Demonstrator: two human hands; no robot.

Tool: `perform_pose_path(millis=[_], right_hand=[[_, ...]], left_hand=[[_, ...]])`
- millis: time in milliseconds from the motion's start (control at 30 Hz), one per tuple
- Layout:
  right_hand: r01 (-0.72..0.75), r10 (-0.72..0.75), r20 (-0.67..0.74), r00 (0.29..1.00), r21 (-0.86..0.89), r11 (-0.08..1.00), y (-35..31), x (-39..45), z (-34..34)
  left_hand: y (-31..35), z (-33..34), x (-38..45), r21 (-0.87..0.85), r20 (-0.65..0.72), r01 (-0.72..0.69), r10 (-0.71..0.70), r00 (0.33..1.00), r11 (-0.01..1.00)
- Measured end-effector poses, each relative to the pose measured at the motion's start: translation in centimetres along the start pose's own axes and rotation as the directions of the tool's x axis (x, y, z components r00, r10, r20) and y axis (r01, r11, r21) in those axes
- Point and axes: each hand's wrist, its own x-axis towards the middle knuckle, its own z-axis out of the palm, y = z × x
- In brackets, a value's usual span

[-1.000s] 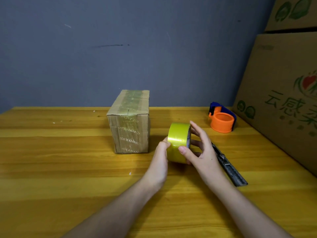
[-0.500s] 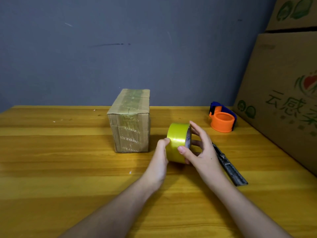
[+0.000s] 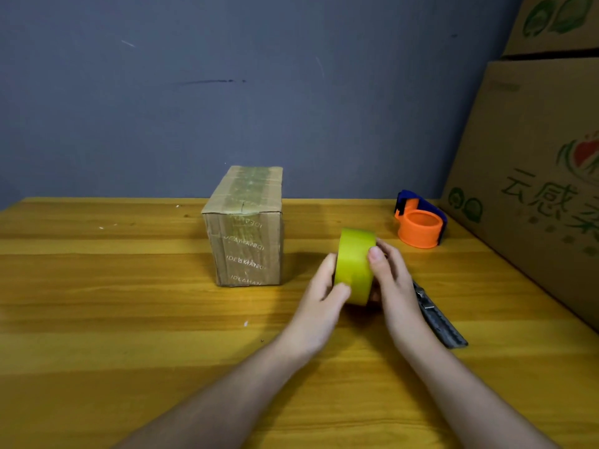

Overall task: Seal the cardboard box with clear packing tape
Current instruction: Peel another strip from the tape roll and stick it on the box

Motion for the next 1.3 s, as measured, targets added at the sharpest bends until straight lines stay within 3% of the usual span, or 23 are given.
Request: perform_pose_path(millis=[200, 500, 700, 867, 1133, 1300], right_hand=[[-0.02, 0.02, 0.009, 1.0, -0.03, 0.999, 0.0, -0.2, 0.2], [0.097, -0.089, 0.042, 0.995, -0.26, 0.961, -0.1, -0.7, 0.0], [0.244, -0.235, 0.075, 0.969, -0.418, 0.875, -0.4, -1.0, -0.1], [0.27, -0.254, 0.095, 0.962, -0.42, 0.866, -0.8, -1.0, -0.1], [0.285, -0.28, 0.071, 0.957, -0.389, 0.876, -0.4, -1.0, -0.1], [0.277, -0.269, 0.076, 0.96, -0.379, 0.883, -0.4, -1.0, -0.1]], left_hand=[[0.1, -0.2, 0.2, -0.082, 0.006, 0.004, -0.003, 1.0, 0.997], [-0.3, -1.1, 0.9, -0.128, -0.081, 0.232, -0.243, 0.967, 0.964], [-0.4, -1.7, 1.5, -0.228, -0.255, 0.303, -0.357, 0.899, 0.925], [0.0, -1.6, 1.6, -0.256, -0.236, 0.301, -0.361, 0.902, 0.919], [0.3, -1.3, 1.3, -0.196, -0.131, 0.137, -0.165, 0.978, 0.971], [0.5, -1.4, 1.3, -0.159, -0.117, 0.134, -0.154, 0.981, 0.978]])
